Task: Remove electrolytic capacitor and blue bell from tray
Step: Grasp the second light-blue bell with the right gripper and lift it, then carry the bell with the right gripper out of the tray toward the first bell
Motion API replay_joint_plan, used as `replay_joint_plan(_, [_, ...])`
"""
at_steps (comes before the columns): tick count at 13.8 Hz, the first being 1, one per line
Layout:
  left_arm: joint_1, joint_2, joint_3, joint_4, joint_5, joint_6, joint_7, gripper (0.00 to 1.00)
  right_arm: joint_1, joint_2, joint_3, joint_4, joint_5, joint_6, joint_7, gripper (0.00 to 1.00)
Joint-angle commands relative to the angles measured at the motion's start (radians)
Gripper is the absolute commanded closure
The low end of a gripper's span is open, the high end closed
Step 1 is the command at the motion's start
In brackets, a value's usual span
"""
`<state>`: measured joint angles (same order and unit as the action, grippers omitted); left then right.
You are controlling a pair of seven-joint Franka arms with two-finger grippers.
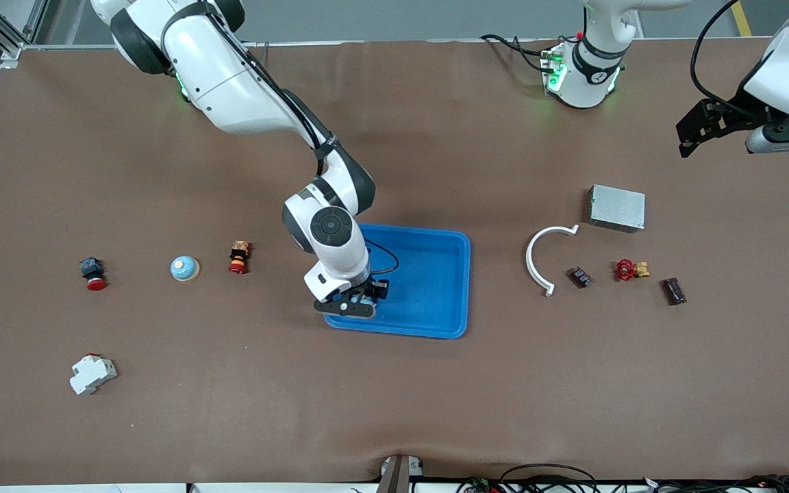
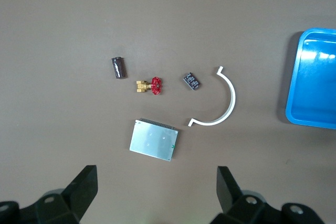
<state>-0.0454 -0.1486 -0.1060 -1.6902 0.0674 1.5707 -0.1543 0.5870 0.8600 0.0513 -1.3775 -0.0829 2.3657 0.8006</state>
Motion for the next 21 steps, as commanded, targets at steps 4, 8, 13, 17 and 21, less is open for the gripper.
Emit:
replay_joint_plan(4, [0.001, -0.012, 0.000, 0.000, -0.011, 0.011, 0.024, 0.00, -0.018, -0.238, -0.004, -0.052, -0.009, -0.255, -0.223, 0.89])
replay_joint_plan(8, [-0.001, -0.012, -0.001, 0.014, -0.011, 0.005, 0.024, 0.00, -0.075, -0.396, -0.002, -0.221, -0.008, -0.247, -0.380, 0.91])
replay_joint_plan(13, [-0.001, -0.011, -0.001, 0.014, -0.011, 0.003, 0.030, 0.00, -0.114, -0.489, -0.002, -0.392, -0.005, -0.171, -0.448, 0.91])
replay_joint_plan(17, [-0.001, -0.011, -0.001, 0.012, -0.015, -0.001, 0.028, 0.00, -0.147, -0.533, -0.001, -0.540, -0.003, -0.046, -0.501, 0.91])
replay_joint_plan(21, [-0.001, 0.007, -0.001, 0.014, -0.018, 0.002, 0.021, 0.00, -0.211, -0.542, 0.001, -0.652, -0.001, 0.071, -0.599, 0.91])
